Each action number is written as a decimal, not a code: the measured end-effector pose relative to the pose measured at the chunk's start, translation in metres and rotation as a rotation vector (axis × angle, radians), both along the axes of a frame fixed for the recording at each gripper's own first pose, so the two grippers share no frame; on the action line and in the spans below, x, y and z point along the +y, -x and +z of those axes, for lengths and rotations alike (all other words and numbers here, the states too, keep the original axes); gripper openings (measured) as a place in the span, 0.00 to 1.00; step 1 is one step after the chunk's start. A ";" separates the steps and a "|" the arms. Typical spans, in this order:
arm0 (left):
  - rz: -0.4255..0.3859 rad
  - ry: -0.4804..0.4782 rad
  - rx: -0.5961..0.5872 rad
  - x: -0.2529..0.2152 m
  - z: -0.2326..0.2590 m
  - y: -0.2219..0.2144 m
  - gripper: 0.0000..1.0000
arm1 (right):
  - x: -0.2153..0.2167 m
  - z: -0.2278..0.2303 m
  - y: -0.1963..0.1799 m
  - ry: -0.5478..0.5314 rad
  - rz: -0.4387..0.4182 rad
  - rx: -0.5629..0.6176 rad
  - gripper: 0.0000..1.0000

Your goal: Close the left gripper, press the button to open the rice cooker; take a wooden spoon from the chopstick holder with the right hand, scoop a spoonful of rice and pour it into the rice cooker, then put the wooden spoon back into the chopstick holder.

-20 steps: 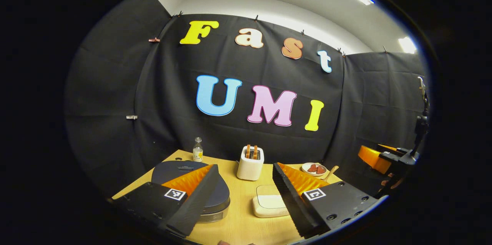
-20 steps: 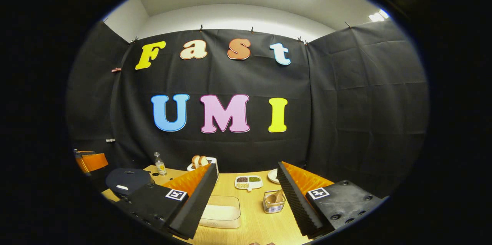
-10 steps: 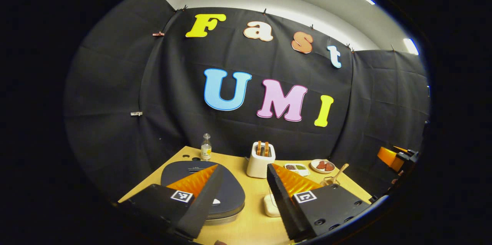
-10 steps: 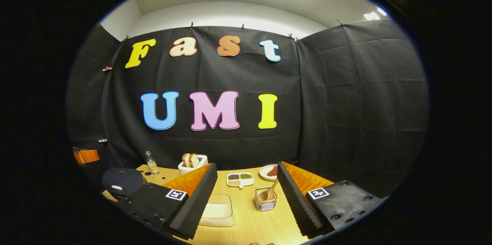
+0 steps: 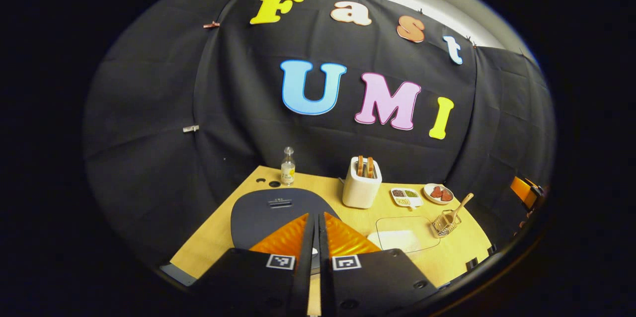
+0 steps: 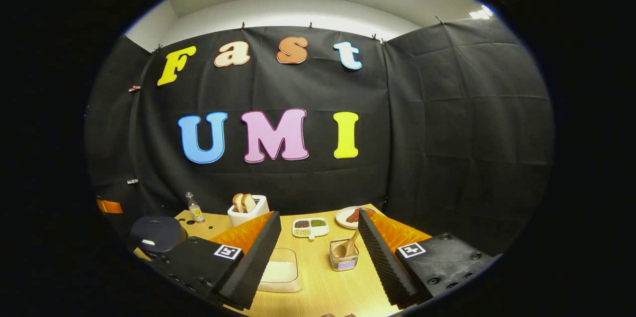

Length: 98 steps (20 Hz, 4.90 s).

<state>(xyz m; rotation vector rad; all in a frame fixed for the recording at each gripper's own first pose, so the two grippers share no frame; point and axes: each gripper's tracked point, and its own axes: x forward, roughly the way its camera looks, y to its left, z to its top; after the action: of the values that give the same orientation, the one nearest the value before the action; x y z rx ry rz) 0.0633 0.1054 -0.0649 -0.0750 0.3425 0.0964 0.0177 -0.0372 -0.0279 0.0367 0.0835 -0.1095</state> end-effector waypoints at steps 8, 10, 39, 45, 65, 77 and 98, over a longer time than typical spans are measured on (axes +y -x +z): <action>0.071 0.119 0.151 0.008 -0.066 -0.024 0.06 | -0.035 -0.028 -0.015 -0.057 -0.016 0.098 0.98; 0.084 0.129 0.188 0.007 -0.083 -0.026 0.06 | -0.044 -0.037 -0.017 -0.070 -0.020 0.122 0.96; 0.318 -0.067 -0.199 -0.033 0.033 -0.003 0.25 | -0.111 -0.105 -0.093 -0.141 0.042 0.252 0.99; 0.318 -0.094 -0.188 -0.081 0.022 0.007 0.98 | -0.131 -0.157 -0.131 -0.210 0.050 0.357 0.98; 0.316 -0.020 0.128 -0.167 -0.097 0.021 0.96 | -0.121 -0.281 -0.249 -0.378 0.026 0.520 0.43; 0.227 0.008 0.106 -0.180 -0.101 0.009 0.95 | -0.114 -0.215 -0.235 -0.361 0.069 0.415 0.18; 0.190 0.128 0.095 -0.060 -0.136 0.058 0.95 | 0.096 -0.224 -0.171 -0.254 0.302 0.403 0.18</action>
<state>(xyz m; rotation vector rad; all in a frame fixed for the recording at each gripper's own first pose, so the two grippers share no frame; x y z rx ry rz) 0.0052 0.0455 -0.2009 -0.2300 0.4362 0.2670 0.1889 0.0584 -0.2518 0.2544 0.5031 0.1980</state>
